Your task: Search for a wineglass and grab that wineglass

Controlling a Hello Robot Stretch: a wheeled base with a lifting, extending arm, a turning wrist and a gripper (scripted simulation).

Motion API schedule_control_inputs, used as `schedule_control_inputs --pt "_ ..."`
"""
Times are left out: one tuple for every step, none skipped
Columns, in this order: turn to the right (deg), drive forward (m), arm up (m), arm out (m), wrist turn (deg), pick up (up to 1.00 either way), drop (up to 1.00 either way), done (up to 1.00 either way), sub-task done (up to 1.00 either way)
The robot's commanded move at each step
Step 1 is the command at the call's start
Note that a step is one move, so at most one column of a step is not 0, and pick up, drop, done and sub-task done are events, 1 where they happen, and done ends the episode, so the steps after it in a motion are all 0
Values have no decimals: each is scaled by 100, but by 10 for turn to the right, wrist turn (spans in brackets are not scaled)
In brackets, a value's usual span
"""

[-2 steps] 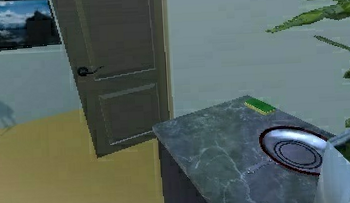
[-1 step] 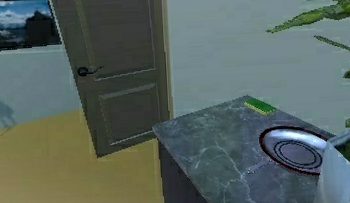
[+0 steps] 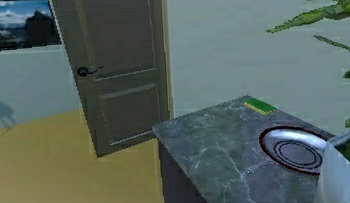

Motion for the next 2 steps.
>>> schedule_control_inputs --pt "0 0 0 0 30 0 0 0 0" --pt "0 0 0 0 0 100 0 0 0"
